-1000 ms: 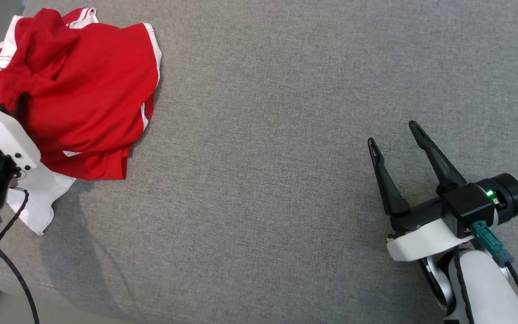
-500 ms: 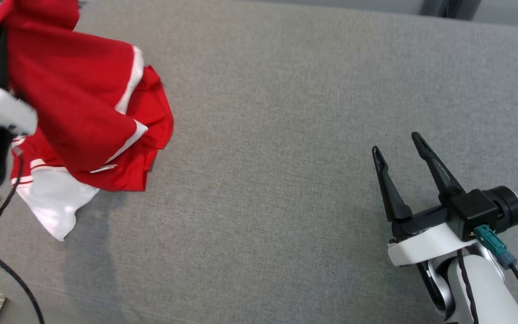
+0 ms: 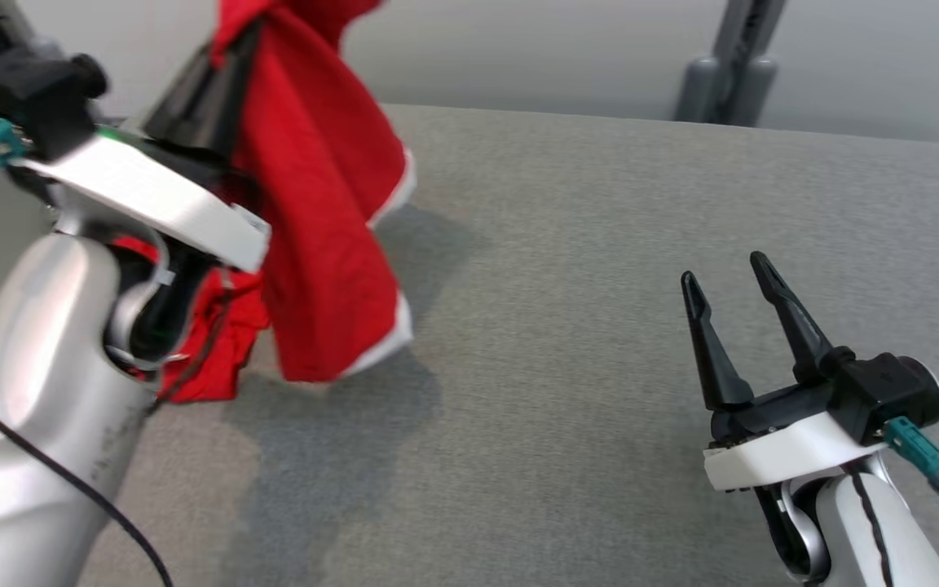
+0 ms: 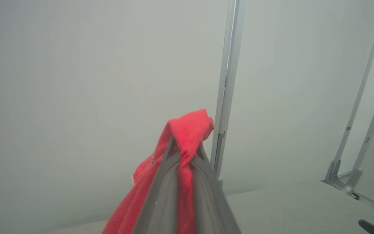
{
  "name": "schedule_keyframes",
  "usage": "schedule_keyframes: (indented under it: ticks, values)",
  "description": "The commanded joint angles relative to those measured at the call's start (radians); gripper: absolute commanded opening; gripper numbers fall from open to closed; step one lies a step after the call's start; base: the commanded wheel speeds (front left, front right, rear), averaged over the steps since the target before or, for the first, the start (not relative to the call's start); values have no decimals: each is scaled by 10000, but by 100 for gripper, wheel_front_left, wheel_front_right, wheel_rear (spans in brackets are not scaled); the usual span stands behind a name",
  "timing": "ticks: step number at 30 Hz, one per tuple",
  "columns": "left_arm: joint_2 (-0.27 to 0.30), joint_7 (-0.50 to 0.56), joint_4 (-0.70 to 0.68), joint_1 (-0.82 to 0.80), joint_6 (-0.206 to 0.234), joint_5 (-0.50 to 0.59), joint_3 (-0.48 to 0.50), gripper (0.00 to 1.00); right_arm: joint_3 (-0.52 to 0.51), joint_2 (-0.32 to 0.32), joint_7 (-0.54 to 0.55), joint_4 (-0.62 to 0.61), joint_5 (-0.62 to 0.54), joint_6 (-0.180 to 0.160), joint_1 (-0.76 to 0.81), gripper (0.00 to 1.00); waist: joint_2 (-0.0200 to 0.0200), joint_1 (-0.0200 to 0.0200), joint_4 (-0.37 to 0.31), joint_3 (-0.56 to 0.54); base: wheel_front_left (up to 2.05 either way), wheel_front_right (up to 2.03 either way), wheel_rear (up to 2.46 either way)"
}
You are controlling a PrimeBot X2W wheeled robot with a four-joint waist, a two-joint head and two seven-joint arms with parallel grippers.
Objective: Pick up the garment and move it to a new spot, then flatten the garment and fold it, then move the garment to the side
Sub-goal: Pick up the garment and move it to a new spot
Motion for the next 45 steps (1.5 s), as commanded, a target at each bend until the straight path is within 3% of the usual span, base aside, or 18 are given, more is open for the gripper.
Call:
schedule_keyframes:
  ticks: [1, 6, 11, 16, 22, 23, 24, 25, 29, 35, 38, 45]
  values:
    - [-107, 151, -362, 170, 122, -81, -94, 0, -87, -72, -44, -60, 107, -3, 77, 100, 0, -1, -558, -145, 0, 0, 0]
    - [-551, 710, -1560, 503, 465, -58, -665, 0, -204, -65, -44, -319, 245, -3, 75, 100, 0, -1, -1715, 13, 0, 0, 0]
    - [-998, 851, -1680, 798, 747, 117, -1211, 0, -392, -59, -45, -476, 305, -3, 67, 100, 0, -1, -3069, 301, 0, 0, 0]
    - [-1242, 492, -839, 1048, 1035, 469, -1479, 0, -529, -62, -45, -703, 444, -3, -5, 100, 0, -1, -4316, 677, 0, 0, 0]
    - [-1342, -261, 1109, 734, 1254, 1427, -1922, 0, -562, -54, -45, -839, 513, -3, 62, 100, 0, -1, -5157, 1050, 0, 0, 0]
    - [-1353, -356, 1477, 669, 1242, 1576, -2012, 39, -585, -59, -46, -853, 521, -3, 75, 100, 0, -1, -5218, 1074, 0, 0, 0]
    - [-1369, -418, 1830, 608, 1242, 1664, -2090, 100, -601, -55, -46, -858, 557, -3, 87, 100, 0, -1, -5257, 1083, 0, 0, 0]
    - [-1484, -706, 2681, 435, 1249, 1874, -2220, 100, -663, -55, -46, -842, 565, -3, 96, 100, 0, -1, -5261, 1067, 0, 0, 0]
    - [-1642, -1149, 3094, 327, 1087, 1809, -2168, 100, -751, -57, -46, -839, 494, -3, 165, 100, 0, -1, -4993, 932, 0, 0, 0]
    - [-1617, -1835, 2928, 357, 1082, 1652, -1596, 100, -715, -58, -46, -702, 109, -3, 280, 100, 0, -1, -4058, 413, 0, 0, 0]
    - [-1386, -1944, 2460, 648, 1033, 1567, -1171, 100, -703, -66, -46, -570, -270, -5, 285, 100, 0, -1, -3467, 144, 0, 0, 0]
    - [-483, -1982, 991, 2054, 1514, 2169, -216, 100, -813, -67, -48, -361, -774, -5, 470, 100, 0, -1, -2240, -433, 0, 0, 0]
